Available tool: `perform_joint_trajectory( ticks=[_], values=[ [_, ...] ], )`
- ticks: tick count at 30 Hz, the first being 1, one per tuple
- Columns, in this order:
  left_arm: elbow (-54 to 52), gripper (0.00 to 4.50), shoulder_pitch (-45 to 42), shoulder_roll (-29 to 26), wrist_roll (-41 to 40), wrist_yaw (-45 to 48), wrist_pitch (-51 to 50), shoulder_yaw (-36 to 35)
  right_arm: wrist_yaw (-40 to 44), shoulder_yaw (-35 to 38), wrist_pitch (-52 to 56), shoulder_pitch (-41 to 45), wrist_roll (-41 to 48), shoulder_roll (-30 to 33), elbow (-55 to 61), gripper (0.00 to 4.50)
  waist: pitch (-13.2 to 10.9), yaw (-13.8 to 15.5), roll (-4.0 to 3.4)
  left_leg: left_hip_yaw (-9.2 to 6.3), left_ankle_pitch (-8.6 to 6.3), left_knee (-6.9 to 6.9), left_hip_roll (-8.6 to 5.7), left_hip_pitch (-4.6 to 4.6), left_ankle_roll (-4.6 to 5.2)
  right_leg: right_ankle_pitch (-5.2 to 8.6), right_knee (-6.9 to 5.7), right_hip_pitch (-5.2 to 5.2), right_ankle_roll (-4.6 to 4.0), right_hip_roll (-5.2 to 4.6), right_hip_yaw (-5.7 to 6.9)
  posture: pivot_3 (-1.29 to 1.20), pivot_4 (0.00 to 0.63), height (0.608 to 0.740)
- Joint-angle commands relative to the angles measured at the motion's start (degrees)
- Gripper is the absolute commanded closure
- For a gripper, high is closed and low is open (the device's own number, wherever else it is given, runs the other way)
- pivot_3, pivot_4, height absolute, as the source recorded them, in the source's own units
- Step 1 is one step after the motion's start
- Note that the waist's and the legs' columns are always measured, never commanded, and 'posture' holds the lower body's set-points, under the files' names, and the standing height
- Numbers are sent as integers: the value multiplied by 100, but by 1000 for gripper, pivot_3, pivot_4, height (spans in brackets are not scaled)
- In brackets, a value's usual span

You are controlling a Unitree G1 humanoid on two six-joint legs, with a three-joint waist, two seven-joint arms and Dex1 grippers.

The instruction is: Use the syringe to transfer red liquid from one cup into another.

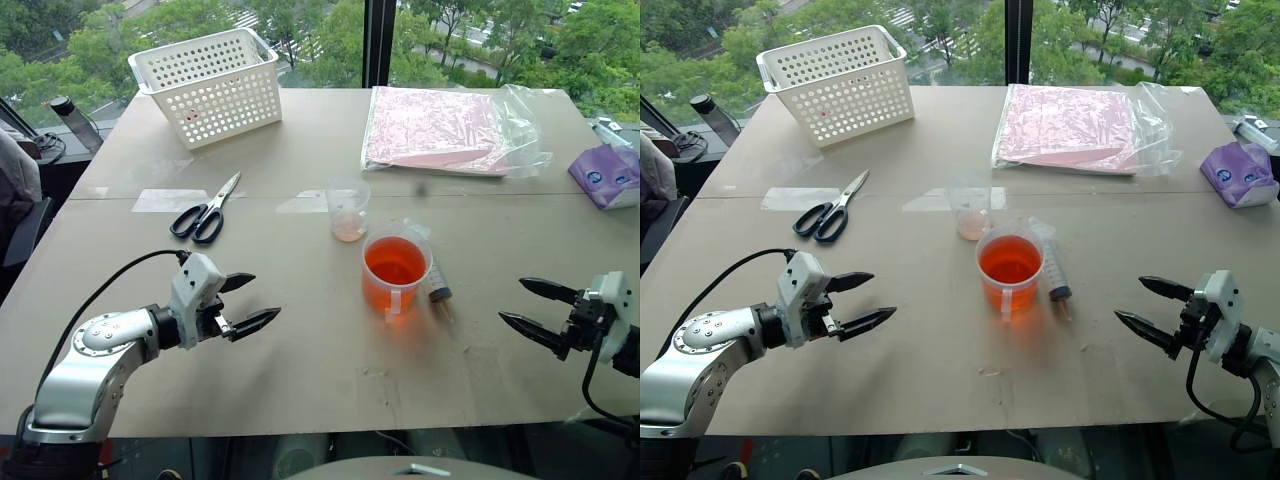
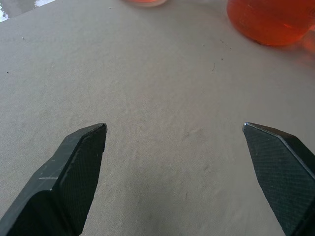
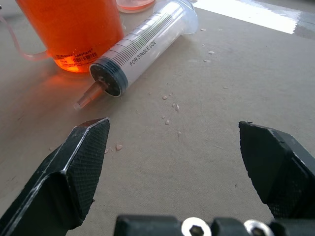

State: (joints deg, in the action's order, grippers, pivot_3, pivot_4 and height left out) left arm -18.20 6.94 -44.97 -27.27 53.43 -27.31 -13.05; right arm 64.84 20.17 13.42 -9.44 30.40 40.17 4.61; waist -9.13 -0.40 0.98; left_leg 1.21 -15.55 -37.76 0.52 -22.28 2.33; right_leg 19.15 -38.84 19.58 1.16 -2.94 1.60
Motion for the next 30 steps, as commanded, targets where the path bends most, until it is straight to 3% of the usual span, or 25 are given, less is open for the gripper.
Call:
perform_joint_trajectory(
  ticks=[1, 24, 27, 30],
  values=[
    [-131, 0, -75, -96, -179, 41, -90, -182, 54, 36, -104, 51, 32, 67, 31, 29, 0, 0, 0, 0, 0, 0, 0, 0, 0, 0, 0, 0, 0, 0, 0, 0, 150, 740],
    [-442, 0, -285, -179, -537, -157, -640, -336, 32, -96, 86, 271, 40, 269, 45, 29, -1, -3, -2, 0, 0, 0, 0, -14, 0, 0, 1, 14, 0, 0, 2, 0, 150, 740],
    [-491, 0, -388, -259, -665, -107, -731, -413, -200, -110, 433, 425, 169, 287, 272, 29, -1, -4, -2, 0, 1, 0, 0, -14, -1, 0, 0, 15, 0, 0, 2, 0, 150, 740],
    [-634, 0, -891, -609, -1292, 185, -1180, -640, -1033, -376, 1660, 1073, 336, 441, 991, 29, -9, -25, -2, 0, 1, 0, 0, -15, -1, 0, -4, 17, 0, 0, 2, 0, 150, 740]
  ],
)
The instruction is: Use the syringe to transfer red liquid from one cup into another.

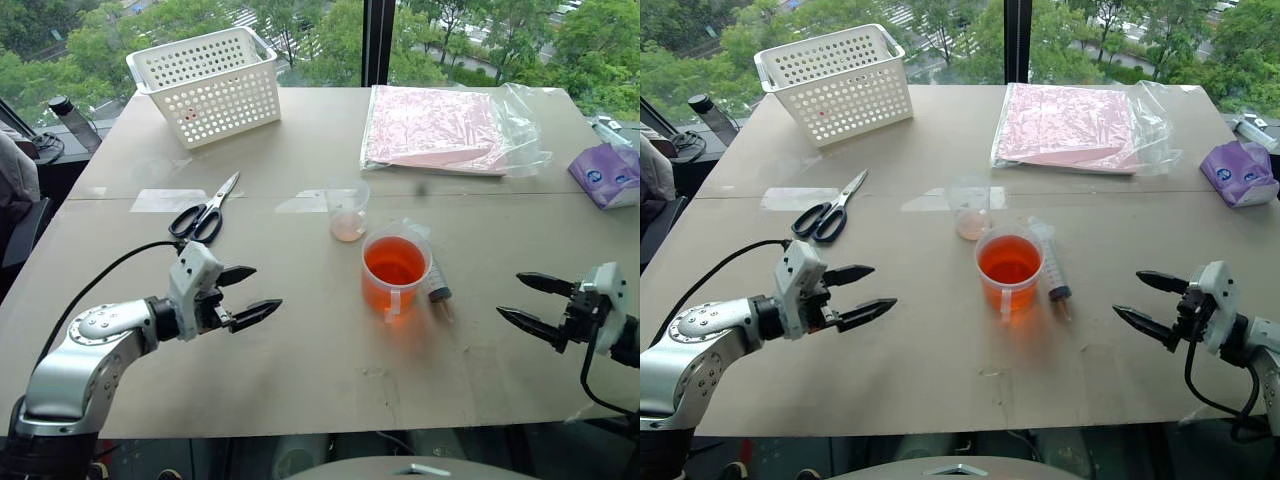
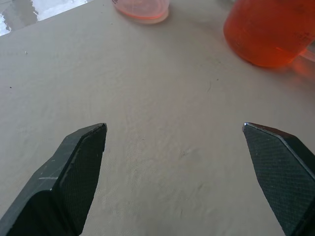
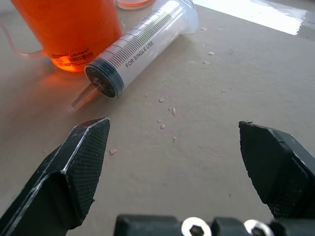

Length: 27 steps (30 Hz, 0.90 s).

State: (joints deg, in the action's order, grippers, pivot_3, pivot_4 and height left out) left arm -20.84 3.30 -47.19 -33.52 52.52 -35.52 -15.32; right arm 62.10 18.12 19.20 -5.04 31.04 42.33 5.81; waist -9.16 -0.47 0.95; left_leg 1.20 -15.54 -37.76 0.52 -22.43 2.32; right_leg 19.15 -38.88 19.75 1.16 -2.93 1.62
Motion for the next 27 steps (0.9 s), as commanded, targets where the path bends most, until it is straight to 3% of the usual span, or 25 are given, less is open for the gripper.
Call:
perform_joint_trajectory(
  ticks=[1, 6, 9, 14, 20, 27],
  values=[
    [-394, 0, -696, -485, -872, 343, -503, -465, -996, -252, 1475, 845, 347, 249, 1046, 29, -10, -31, -3, -1, 1, -1, 0, -2, -1, -1, -7, 4, -1, 0, 0, 0, 150, 740],
    [-393, 0, -1338, -706, -1547, 418, -984, -574, -1762, -833, 3103, 2305, 635, 185, 1174, 29, -6, -16, -10, -6, 10, 1, 0, -15, -16, -7, 7, 10, -8, 2, 9, 0, 150, 740],
    [-423, 0, -1573, -899, -1693, 579, -1074, -587, -2201, -1258, 4320, 3380, 717, 49, 842, 29, -11, -44, -6, -6, 18, 0, 0, -38, -30, -7, 9, 30, -8, 7, 8, 0, 150, 740],
    [-297, 0, -2203, -1113, -1960, 582, -1202, -654, -2433, -1956, 5471, 4632, 608, -314, 57, 29, -12, -1, -2, -8, 20, 1, 0, -57, -31, -6, 11, 44, -7, 12, 13, 0, 150, 740],
    [-305, 0, -2548, -1377, -2194, 652, -1318, -771, -2544, -2554, 5947, 5183, 266, -524, -732, 29, -12, -18, -2, -9, 20, -32, -1, -130, -31, -8, -9, 115, -4, 16, 13, 0, 150, 740],
    [-74, 0, -2667, -1588, -2043, 1016, -1095, -773, -2675, -2775, 6063, 5669, -42, -974, -1263, 29, -12, -61, 0, -5, 20, -41, -1, -133, -30, -12, -14, 121, 3, 23, 4, 0, 150, 740]
  ],
)
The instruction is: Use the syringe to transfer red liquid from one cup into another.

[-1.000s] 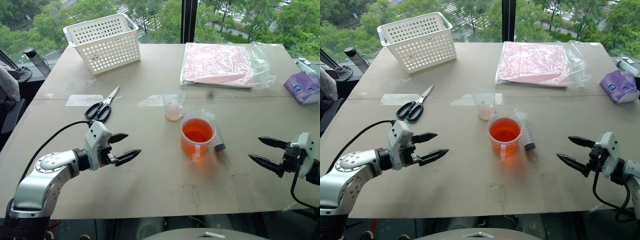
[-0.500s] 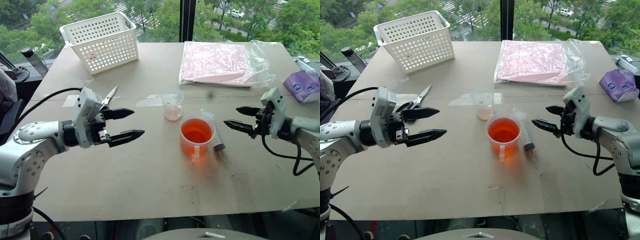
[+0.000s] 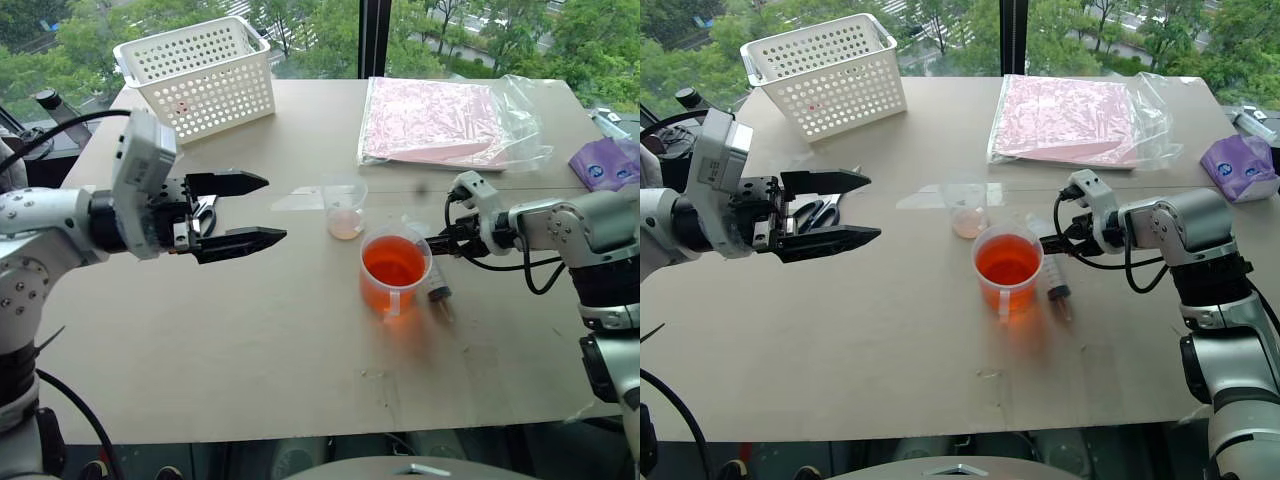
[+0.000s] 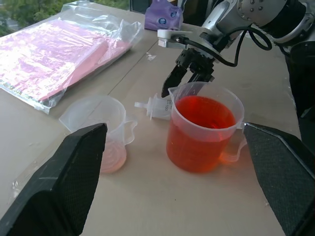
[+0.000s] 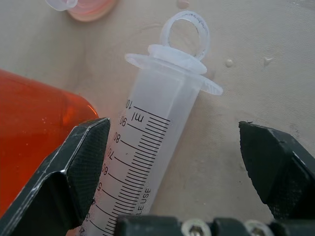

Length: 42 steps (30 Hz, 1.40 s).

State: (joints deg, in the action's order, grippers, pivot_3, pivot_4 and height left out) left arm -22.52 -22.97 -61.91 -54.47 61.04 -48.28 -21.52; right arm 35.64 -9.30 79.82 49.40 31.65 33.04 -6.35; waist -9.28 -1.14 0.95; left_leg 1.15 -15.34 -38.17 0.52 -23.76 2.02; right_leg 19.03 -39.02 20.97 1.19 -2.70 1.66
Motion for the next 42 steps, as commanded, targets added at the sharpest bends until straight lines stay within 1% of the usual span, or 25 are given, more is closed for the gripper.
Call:
perform_joint_trajectory(
  ticks=[1, 8, 14, 15, 16, 20, 21, 25, 31, 33, 36, 37, 40, 42],
  values=[
    [146, 0, -81, -96, -4, 193, 162, -164, -54, -128, -51, 270, -198, -84, -104, 29, 0, 13, 0, 0, 0, 0, 0, 0, 0, 0, 0, 0, 0, 1, 1, 0, 150, 740],
    [334, 0, -80, -89, 175, 546, 419, -36, -156, -1009, -476, 425, -924, -240, -368, 29, 9, 3, 15, 0, 0, -11, 0, -3, 0, -3, -4, 4, 6, 2, -1, 0, 150, 740],
    [407, 0, -58, -50, 269, 726, 573, 23, -161, -1142, -439, 379, -1101, -373, -298, 29, 18, -10, 29, 3, 0, -22, 0, 15, 2, -8, -50, 4, 11, 3, -14, 0, 150, 740],
    [423, 0, -50, -42, 296, 753, 603, 33, -162, -1142, -421, 374, -1126, -383, -293, 530, 18, -7, 30, 3, 0, -23, 0, 17, 2, -8, -54, 4, 10, 3, -14, 0, 150, 740],
    [443, 0, -37, -40, 319, 786, 634, 35, -160, -1141, -401, 370, -1153, -386, -284, 830, 18, -5, 30, 3, 0, -23, 0, 19, 2, -8, -59, 5, 10, 3, -14, 0, 150, 740],
    [549, 0, -22, -29, 407, 889, 745, 56, -136, -1071, -396, 391, -1244, -395, -352, 2610, 19, -5, 30, 6, 1, -23, 0, 4, 0, -7, -67, 26, 10, 3, -19, 0, 150, 740],
    [564, 0, -21, -24, 422, 907, 767, 61, -126, -1036, -414, 398, -1264, -393, -370, 2934, 20, -8, 32, 7, 1, -23, 0, 3, 0, -7, -68, 28, 10, 3, -20, 0, 150, 740],
    [606, 0, -28, -7, 457, 959, 825, 95, 31, -860, -525, 477, -1264, -296, -418, 2990, 19, -10, 32, 11, 1, -21, 0, 1, 0, -7, -61, 29, 10, 3, -24, 0, 150, 740],
    [648, 0, -165, 62, 395, 919, 792, 130, 307, -204, -1596, 335, -1184, -120, -237, 2990, 17, 21, 30, 13, 1, -21, 0, -6, 0, -7, -63, 37, 10, 3, -25, 0, 150, 740],
    [677, 0, -276, 117, 306, 844, 718, 113, 295, 255, -1593, 312, -994, -141, -150, 2990, 16, 34, 31, 12, 1, -21, 0, -7, 0, -7, -63, 37, 11, 3, -25, 0, 150, 740],
    [765, 0, -576, 236, 184, 714, 604, 173, 239, 1276, -1706, 205, -424, -331, 355, 2990, 15, 34, 31, 13, 1, -21, 0, -11, 0, -8, -65, 37, 11, 3, -25, 0, 150, 740],
    [790, 0, -664, 263, 164, 684, 574, 195, 197, 1500, -1719, 178, -294, -392, 529, 2990, 15, 36, 31, 14, 1, -20, 0, -12, 0, -8, -67, 38, 11, 3, -25, 0, 150, 740],
    [954, 0, -1088, 416, 81, 553, 451, 326, -183, 2015, -1327, 250, -15, -539, 1005, 2990, 16, 32, 32, 13, 1, -20, 0, -13, 0, -8, -73, 37, 11, 3, -25, 0, 150, 740],
    [1195, 0, -1556, 617, 46, 441, 355, 497, -498, 2373, -1094, 467, 244, -699, 1360, 2990, 16, 29, 32, 15, 1, -21, 0, -12, 0, -8, -73, 37, 11, 3, -26, 0, 150, 740]
  ],
)
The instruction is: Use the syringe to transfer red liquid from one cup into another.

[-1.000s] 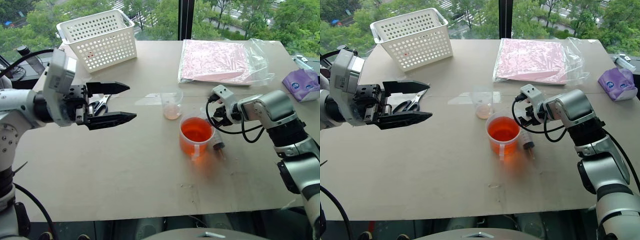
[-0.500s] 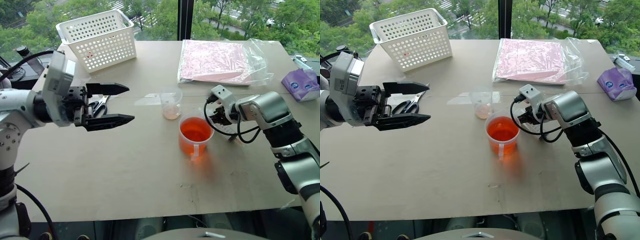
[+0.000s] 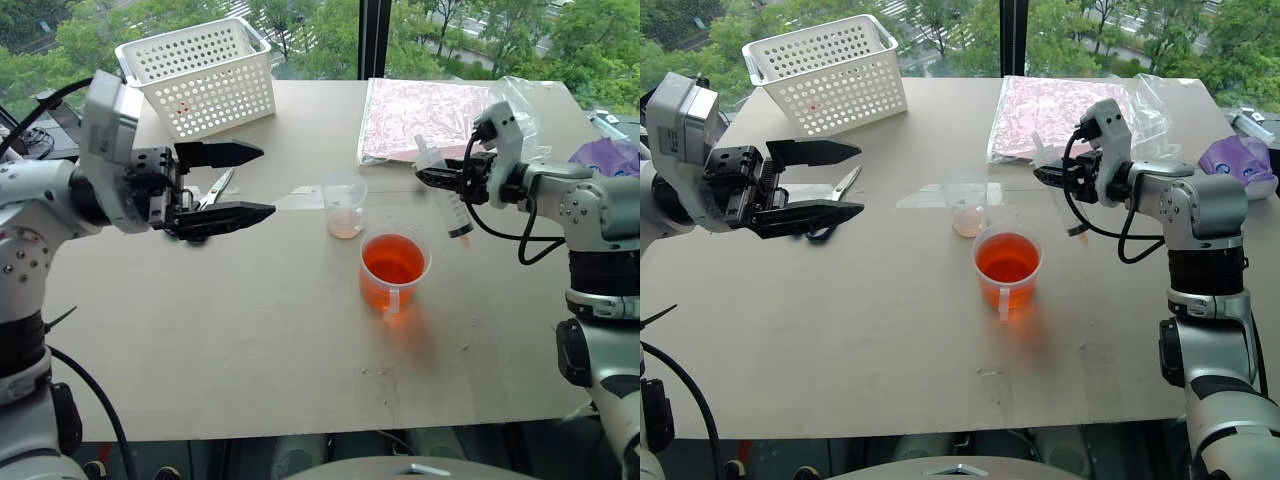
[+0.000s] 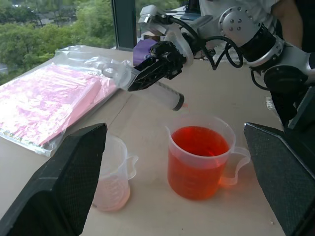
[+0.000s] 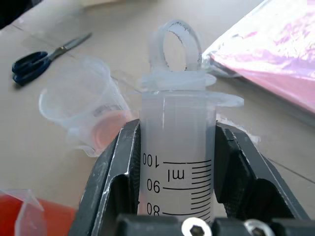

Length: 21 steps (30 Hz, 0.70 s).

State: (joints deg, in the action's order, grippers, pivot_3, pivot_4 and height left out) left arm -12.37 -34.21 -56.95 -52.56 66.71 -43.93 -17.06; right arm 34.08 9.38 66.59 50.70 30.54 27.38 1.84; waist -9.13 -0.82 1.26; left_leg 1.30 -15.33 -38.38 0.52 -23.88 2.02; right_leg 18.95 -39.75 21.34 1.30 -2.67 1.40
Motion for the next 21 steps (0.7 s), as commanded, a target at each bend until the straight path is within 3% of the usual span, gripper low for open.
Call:
perform_joint_trajectory(
  ticks=[1, 5, 11, 21],
  values=[
    [323, 0, -699, 242, -151, -172, -119, 155, -508, 731, 269, 485, 539, -291, 716, 2990, 0, 1, -1, 0, 0, 0, 0, 0, 0, 0, 0, 1, 0, 1, 0, 0, 150, 740],
    [947, 0, -1763, 761, 9, -223, -131, 594, -1240, 1472, 738, 787, 1266, -1060, 1332, 2990, 0, 2, 0, 0, 3, -3, 0, 1, -4, 0, -5, 4, 0, 4, 0, 0, 150, 740],
    [1684, 0, -2711, 1470, 672, -164, 291, 1200, -2097, 1707, 278, 180, 1958, -2209, 2393, 2990, 4, 0, 3, 5, 5, 1, -3, 0, -7, -1, -9, 2, 1, 5, -5, 0, 150, 740],
    [2269, 0, -3300, 2125, 1040, 157, 516, 1344, -1082, 608, -1481, -1788, 1823, -1916, 3347, 2990, 3, -79, 1, 9, 8, 0, -4, 0, -10, 0, -6, 14, 2, 11, -22, 0, 150, 740]
  ],
)
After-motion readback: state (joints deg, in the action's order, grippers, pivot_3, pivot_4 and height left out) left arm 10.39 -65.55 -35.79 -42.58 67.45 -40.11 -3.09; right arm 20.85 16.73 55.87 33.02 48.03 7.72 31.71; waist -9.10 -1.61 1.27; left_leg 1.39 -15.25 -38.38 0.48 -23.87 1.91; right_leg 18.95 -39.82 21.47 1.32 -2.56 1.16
